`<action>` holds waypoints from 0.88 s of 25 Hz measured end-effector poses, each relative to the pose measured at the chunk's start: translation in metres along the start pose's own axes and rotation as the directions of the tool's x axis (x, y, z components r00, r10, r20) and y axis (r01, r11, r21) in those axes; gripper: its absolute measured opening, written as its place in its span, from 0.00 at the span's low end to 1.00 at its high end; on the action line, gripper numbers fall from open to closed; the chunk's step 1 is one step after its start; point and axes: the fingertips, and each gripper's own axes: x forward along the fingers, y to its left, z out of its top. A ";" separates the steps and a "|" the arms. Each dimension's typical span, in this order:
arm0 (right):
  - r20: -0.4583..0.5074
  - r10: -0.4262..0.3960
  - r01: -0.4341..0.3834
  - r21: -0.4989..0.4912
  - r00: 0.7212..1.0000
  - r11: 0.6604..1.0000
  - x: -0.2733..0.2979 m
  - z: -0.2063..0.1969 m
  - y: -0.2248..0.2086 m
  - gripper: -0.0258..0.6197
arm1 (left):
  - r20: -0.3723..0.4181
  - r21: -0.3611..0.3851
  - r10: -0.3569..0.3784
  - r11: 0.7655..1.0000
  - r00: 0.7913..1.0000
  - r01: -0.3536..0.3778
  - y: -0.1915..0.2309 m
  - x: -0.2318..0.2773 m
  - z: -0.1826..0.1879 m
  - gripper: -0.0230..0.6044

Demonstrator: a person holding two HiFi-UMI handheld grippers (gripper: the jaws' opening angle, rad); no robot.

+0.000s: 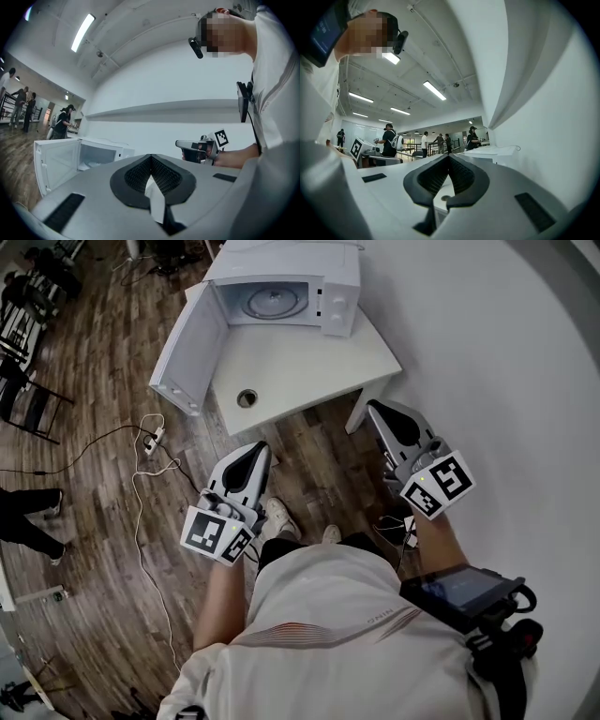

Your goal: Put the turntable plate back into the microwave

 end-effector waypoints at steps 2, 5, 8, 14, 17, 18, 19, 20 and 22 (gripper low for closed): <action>-0.001 0.009 -0.009 -0.005 1.000 1.000 -0.014 0.002 0.005 0.05 | -0.001 0.008 0.010 1.000 1.000 -0.010 -0.017 -0.007 0.001 0.05; -0.008 0.027 -0.027 -0.004 1.000 1.000 -0.030 0.001 0.012 0.05 | -0.004 0.021 0.031 0.999 1.000 -0.031 -0.035 -0.016 0.002 0.05; -0.016 0.048 -0.048 0.009 0.999 0.999 -0.039 -0.005 0.019 0.05 | -0.011 0.028 0.055 0.998 0.998 -0.055 -0.047 -0.024 -0.001 0.05; -0.003 0.070 -0.070 -0.003 0.998 0.998 -0.048 -0.001 0.029 0.05 | -0.012 0.035 0.066 0.997 0.998 -0.065 -0.056 -0.033 -0.002 0.05; 0.002 0.076 -0.076 -0.026 0.997 0.997 -0.045 0.008 0.035 0.05 | 0.008 0.040 0.059 0.997 0.998 -0.060 -0.057 -0.034 0.005 0.05; 0.002 0.076 -0.076 -0.033 0.997 0.997 -0.044 0.010 0.036 0.05 | 0.012 0.041 0.057 0.998 0.998 -0.058 -0.056 -0.034 0.007 0.05; 0.002 0.076 -0.076 -0.037 0.997 0.996 -0.042 0.012 0.037 0.05 | 0.014 0.041 0.056 0.998 0.998 -0.057 -0.055 -0.034 0.009 0.05; 0.003 0.074 -0.074 -0.038 0.997 0.997 -0.040 0.015 0.038 0.05 | 0.017 0.041 0.057 0.997 0.998 -0.058 -0.052 -0.035 0.012 0.05; 0.008 0.072 -0.072 -0.040 0.997 0.997 -0.036 0.021 0.044 0.05 | 0.025 0.047 0.059 0.997 0.998 -0.060 -0.047 -0.040 0.020 0.05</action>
